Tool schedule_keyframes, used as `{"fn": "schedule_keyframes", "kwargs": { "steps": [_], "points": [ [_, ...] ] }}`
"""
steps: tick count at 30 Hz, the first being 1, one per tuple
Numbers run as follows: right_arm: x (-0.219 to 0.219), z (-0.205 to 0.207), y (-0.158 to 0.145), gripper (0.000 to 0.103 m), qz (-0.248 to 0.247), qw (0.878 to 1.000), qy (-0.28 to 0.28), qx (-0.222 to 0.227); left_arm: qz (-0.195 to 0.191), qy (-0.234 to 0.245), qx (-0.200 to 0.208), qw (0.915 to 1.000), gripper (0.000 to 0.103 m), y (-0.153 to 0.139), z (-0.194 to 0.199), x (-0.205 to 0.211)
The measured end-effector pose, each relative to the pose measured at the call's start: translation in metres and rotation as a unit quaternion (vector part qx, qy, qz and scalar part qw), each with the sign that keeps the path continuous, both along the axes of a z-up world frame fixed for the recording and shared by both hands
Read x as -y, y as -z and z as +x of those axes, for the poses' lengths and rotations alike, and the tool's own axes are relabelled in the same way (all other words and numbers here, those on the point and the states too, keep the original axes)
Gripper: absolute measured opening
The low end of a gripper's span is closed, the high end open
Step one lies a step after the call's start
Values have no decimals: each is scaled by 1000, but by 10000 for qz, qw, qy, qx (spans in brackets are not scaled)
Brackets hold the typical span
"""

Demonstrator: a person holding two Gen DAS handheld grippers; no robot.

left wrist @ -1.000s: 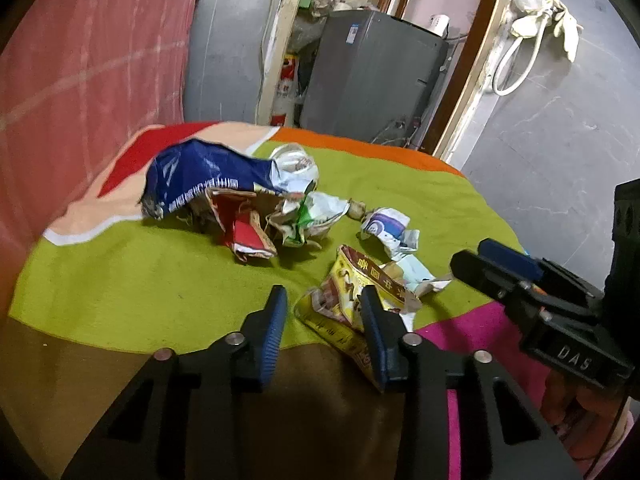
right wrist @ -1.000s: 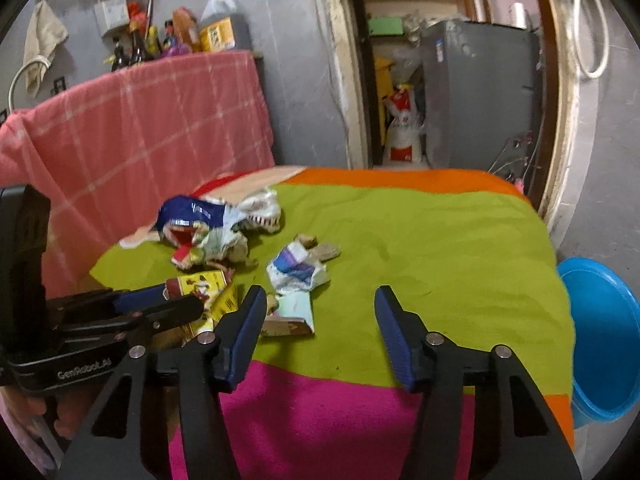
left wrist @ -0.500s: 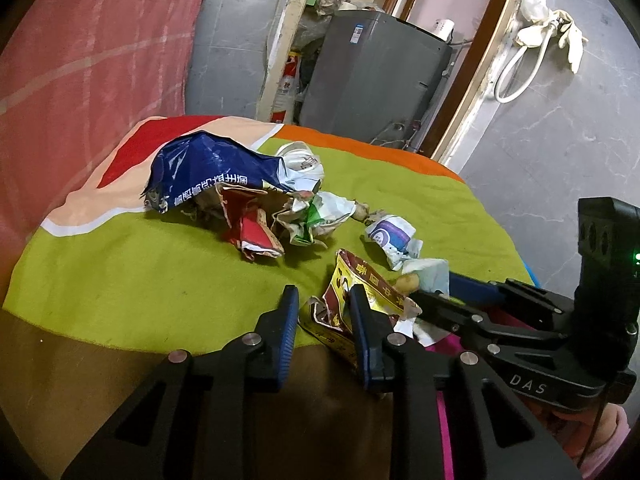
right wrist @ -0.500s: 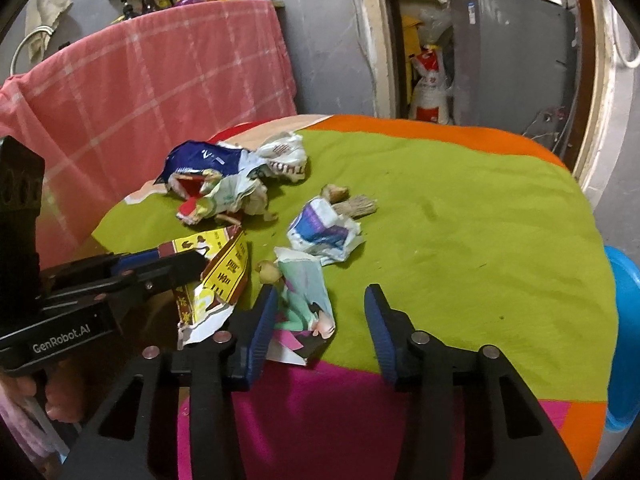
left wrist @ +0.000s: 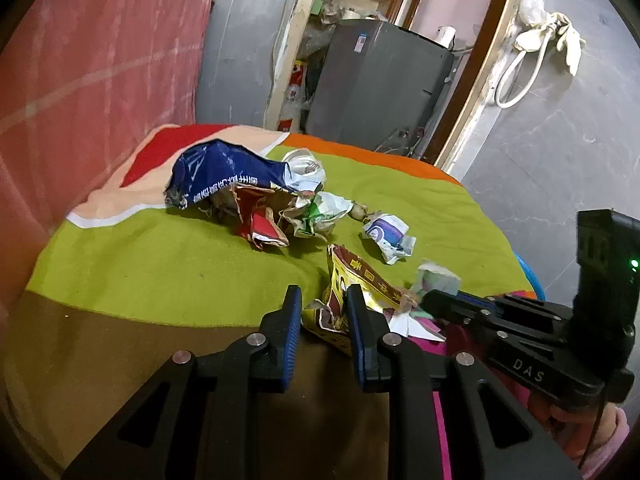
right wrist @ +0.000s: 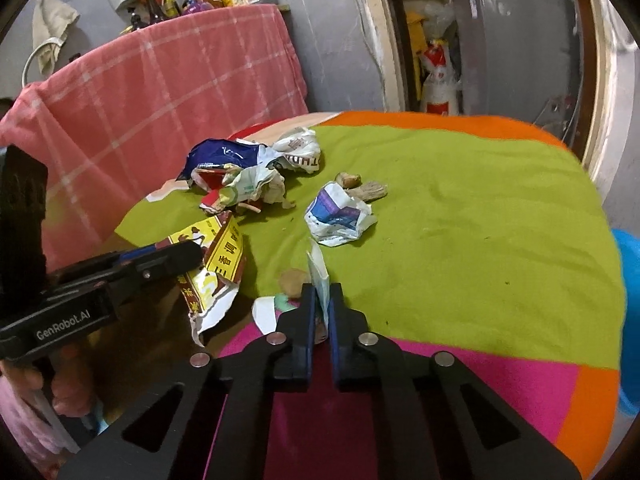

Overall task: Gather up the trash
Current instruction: 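Carry the yellow and white wrappers in both grippers over the blue bucket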

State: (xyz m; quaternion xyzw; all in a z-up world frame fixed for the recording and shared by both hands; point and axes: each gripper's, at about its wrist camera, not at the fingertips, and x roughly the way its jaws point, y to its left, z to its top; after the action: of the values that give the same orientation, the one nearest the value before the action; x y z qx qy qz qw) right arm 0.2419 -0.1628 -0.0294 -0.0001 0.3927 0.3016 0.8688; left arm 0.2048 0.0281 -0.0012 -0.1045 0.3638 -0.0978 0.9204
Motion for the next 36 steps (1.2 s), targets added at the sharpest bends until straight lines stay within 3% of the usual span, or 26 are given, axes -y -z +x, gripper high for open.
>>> {"fn": "schedule_keyframes", "kwargs": {
  "steps": [8,14,25,36],
  "points": [
    [17,-26,-19,2,-169,9952,456,846,140,45,246,9996,18,-8,-11,18],
    [31,-29,-16,2,-69,9953,539,804,266,55,309,9992,18,-11,-12,29],
    [52,-48,-29,2,-23,9868,876,1361,215,48,497,9985,18,-20,-17,41],
    [113,-68,-82,2,180,9574,1678,2342,175,367,1296,9907,18,-55,-10,104]
  ]
}}
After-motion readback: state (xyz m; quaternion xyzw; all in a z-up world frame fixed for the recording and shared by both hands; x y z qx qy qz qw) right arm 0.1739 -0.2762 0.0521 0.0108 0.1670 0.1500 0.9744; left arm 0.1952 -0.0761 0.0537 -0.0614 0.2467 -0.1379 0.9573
